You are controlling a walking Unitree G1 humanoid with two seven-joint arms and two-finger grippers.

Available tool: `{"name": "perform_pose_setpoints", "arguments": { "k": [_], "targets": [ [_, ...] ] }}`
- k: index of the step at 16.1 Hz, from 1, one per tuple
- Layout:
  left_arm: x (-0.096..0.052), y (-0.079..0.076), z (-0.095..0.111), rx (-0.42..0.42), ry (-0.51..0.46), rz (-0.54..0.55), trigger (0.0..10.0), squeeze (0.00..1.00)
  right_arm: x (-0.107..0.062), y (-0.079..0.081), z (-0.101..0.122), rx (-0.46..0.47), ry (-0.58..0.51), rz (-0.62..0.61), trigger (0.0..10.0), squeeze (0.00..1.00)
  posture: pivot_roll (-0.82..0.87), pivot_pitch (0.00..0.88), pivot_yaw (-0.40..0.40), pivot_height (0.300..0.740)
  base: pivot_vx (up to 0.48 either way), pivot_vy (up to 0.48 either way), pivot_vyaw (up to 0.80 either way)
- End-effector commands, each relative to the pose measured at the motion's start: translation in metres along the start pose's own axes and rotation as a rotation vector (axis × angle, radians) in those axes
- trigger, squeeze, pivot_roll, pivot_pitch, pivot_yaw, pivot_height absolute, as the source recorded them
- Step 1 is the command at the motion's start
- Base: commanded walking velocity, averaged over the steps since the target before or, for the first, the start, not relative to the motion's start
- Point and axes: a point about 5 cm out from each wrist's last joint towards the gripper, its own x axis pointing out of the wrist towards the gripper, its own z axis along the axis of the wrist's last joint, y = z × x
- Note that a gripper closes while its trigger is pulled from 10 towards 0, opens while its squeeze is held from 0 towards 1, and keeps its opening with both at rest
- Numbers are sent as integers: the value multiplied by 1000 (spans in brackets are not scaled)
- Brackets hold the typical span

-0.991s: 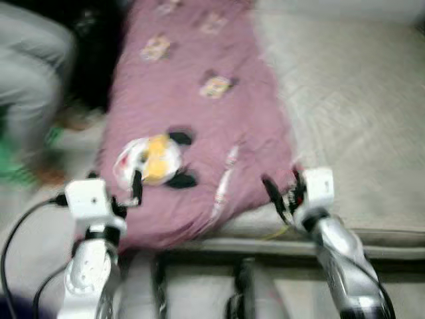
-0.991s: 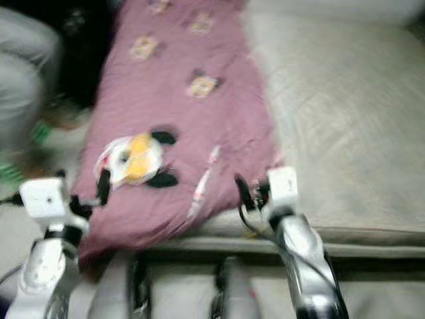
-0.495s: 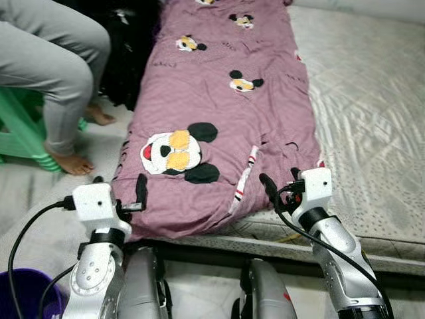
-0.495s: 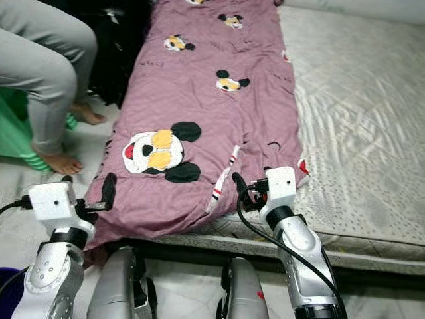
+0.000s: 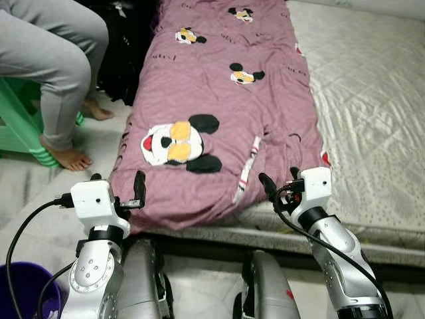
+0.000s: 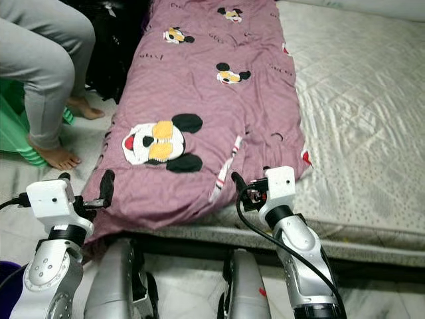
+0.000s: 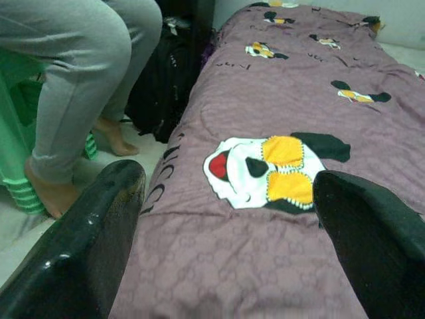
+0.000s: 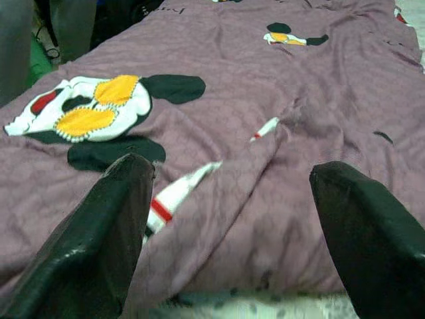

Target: Clean up the room

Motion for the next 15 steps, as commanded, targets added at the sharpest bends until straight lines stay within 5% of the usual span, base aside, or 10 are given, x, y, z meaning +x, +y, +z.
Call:
{"name": "perform_pose_setpoints", "arguments": {
  "k": [1,5,15],
  "targets": [
    [-1,2,1,7,0,11,10000,0,2,-1,2,-26,-1,18,10000,0,-28,189,-61,555,0,0,0],
    [2,-1,5,14,-23,-2,10000,0,17,3,11,-40,-23,58,10000,0,-29,183,-64,555,0,0,0],
    [8,-3,7,15,-33,-21,10000,0,22,11,14,-17,-53,70,10000,0,-40,172,-46,555,0,0,0]
  ]
}}
